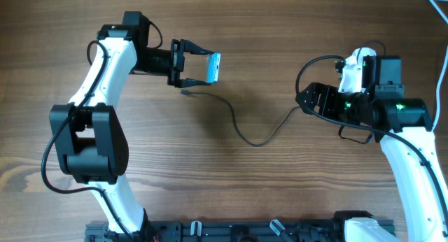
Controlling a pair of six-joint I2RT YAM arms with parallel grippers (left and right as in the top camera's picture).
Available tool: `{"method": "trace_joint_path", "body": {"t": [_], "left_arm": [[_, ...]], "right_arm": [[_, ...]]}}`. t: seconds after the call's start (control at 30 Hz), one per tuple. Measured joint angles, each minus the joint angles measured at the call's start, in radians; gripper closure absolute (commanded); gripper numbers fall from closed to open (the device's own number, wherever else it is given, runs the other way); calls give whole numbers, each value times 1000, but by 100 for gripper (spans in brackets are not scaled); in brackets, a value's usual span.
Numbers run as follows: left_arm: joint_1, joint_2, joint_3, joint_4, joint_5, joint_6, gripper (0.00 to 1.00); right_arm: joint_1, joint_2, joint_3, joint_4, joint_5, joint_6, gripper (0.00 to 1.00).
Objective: Plug charger to phone and switch on socket
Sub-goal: 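Hold the phone upright with the left gripper, raised above the table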
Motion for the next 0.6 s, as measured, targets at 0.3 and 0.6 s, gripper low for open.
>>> {"method": "trace_joint_path", "body": {"t": [0.3, 0.6], "left_arm": [[0, 0, 0, 0, -23, 0, 96], [0, 0, 0, 0, -46, 0, 96]], "right_arm": [[0, 0, 0, 0, 0, 10, 0], [0, 0, 0, 0, 0, 20, 0]]}}
